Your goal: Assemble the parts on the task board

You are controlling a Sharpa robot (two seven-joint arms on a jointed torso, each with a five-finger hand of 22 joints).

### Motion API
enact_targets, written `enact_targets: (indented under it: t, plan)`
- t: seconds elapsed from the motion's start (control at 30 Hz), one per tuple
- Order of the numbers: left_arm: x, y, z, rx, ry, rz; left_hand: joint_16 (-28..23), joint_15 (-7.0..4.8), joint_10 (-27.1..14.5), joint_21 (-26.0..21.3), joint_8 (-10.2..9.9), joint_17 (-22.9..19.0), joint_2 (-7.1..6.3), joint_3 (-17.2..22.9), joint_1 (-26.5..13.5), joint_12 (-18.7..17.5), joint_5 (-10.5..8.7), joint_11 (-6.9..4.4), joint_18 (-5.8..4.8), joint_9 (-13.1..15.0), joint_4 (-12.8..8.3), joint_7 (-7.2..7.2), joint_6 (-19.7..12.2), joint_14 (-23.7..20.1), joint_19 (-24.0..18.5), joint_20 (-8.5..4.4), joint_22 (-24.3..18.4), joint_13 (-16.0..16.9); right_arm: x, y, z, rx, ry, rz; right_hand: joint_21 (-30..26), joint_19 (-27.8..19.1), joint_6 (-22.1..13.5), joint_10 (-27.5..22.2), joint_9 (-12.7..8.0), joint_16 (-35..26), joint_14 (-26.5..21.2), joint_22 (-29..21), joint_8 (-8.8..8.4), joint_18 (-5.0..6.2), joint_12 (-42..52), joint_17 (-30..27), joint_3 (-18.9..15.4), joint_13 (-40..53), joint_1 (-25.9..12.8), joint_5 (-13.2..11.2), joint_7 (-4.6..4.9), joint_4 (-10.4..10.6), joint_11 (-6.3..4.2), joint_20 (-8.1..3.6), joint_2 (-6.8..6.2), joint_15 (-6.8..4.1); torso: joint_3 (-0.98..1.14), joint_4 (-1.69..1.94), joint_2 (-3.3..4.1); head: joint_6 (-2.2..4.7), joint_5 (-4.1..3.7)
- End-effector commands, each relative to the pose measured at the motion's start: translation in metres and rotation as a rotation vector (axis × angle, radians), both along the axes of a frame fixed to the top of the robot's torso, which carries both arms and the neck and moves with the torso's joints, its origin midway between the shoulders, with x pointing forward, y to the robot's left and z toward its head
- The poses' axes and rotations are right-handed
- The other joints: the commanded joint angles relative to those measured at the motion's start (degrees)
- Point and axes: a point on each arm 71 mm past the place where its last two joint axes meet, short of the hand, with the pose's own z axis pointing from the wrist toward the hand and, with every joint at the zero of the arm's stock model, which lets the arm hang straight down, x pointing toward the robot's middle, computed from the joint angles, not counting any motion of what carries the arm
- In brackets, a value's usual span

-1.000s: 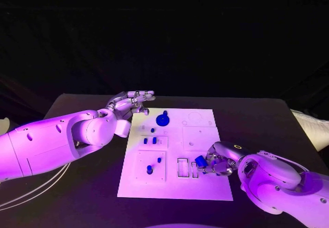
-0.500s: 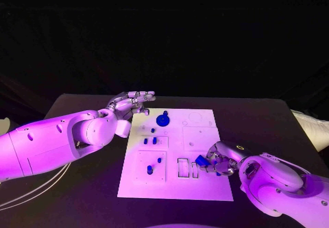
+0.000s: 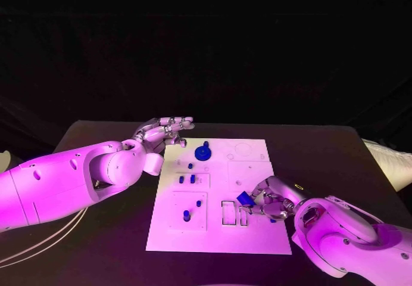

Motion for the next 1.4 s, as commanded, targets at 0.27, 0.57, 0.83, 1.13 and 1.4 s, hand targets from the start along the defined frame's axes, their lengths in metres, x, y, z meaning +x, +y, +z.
enact_targets:
  t: [0.27, 0.57, 0.83, 1.13, 1.4]
  plan:
    - [0.000, -0.005, 0.001, -0.012, -0.005, -0.030, 0.23, 0.04, -0.35, -0.38, 0.07, -0.05, 0.39, -0.03, -0.16, 0.24, 0.31, -0.04, 0.60, -0.04, -0.24, 0.13, -0.05, -0.22, -0.17, -0.07, -0.10, -0.10, -0.002, 0.018, -0.009, 0.020, 0.120, 0.042, 0.91, 0.48, 1.13, 0.55, 3.42, 0.57, 4.80, 0.97, 1.87, -0.99, 0.39, 7.62, -1.70, 0.96, -0.92, 3.42, -0.90, 1.33, -0.54, -0.35, 1.24, -0.46, -0.03, 0.06, -0.03, 0.26, 0.04]
    - [0.000, -0.005, 0.001, -0.011, -0.004, -0.031, 0.24, 0.05, -0.42, -0.40, 0.06, -0.08, 0.38, -0.04, -0.19, 0.27, 0.31, -0.03, 0.60, -0.05, -0.26, 0.15, -0.09, -0.25, -0.17, -0.07, -0.11, -0.10, -0.002, 0.025, -0.013, -0.020, 0.145, 0.075, 1.01, 0.45, 1.83, 0.59, 4.77, 0.58, 4.79, 1.15, 2.34, -1.01, -0.85, 7.68, -3.75, 0.65, -4.90, 4.77, -1.32, 1.44, -0.85, -0.62, 2.14, -0.76, 0.01, -0.05, 0.00, 0.25, 0.26]
    - [0.000, -0.006, 0.001, -0.010, -0.006, -0.033, 0.26, 0.08, -0.49, -0.42, 0.04, -0.13, 0.35, -0.09, -0.30, 0.31, 0.30, 0.00, 0.59, -0.05, -0.23, 0.19, -0.14, -0.28, -0.18, -0.05, -0.12, -0.10, -0.001, 0.027, -0.013, -0.037, 0.141, 0.090, 0.91, 0.35, 2.81, 0.60, 5.65, 0.43, 4.74, 1.04, 2.89, -0.97, -1.48, 7.47, -4.76, 0.52, -6.09, 4.22, -1.74, 1.40, -1.16, -0.77, 2.30, -0.98, 0.00, -0.05, -0.02, 0.26, 0.29]
    - [0.000, -0.006, 0.001, -0.010, -0.007, -0.034, 0.26, 0.08, -0.49, -0.42, 0.04, -0.13, 0.35, -0.09, -0.30, 0.31, 0.30, 0.00, 0.59, -0.05, -0.23, 0.19, -0.14, -0.28, -0.18, -0.05, -0.12, -0.10, -0.002, 0.029, -0.012, -0.034, 0.130, 0.095, 0.94, 0.34, 3.05, 0.83, 6.17, 0.49, 4.76, 1.13, 3.04, -0.98, -1.29, 7.61, -5.51, 0.94, -6.82, 3.29, -1.91, 1.41, -1.31, -0.90, 2.34, -1.12, 0.00, -0.03, 0.01, 0.26, 0.32]
    - [0.000, -0.005, 0.001, -0.009, -0.006, -0.033, 0.26, 0.08, -0.49, -0.42, 0.04, -0.13, 0.35, -0.09, -0.30, 0.31, 0.30, 0.00, 0.59, -0.05, -0.23, 0.19, -0.14, -0.28, -0.18, -0.05, -0.12, -0.10, -0.002, 0.030, -0.012, -0.033, 0.126, 0.100, 1.10, 0.42, 3.10, 0.94, 6.26, 0.63, 4.80, 1.40, 3.08, -1.04, -1.03, 7.83, -5.57, 1.18, -6.85, 3.15, -1.96, 1.39, -1.33, -0.92, 2.41, -1.13, 0.03, -0.05, 0.03, 0.27, 0.43]
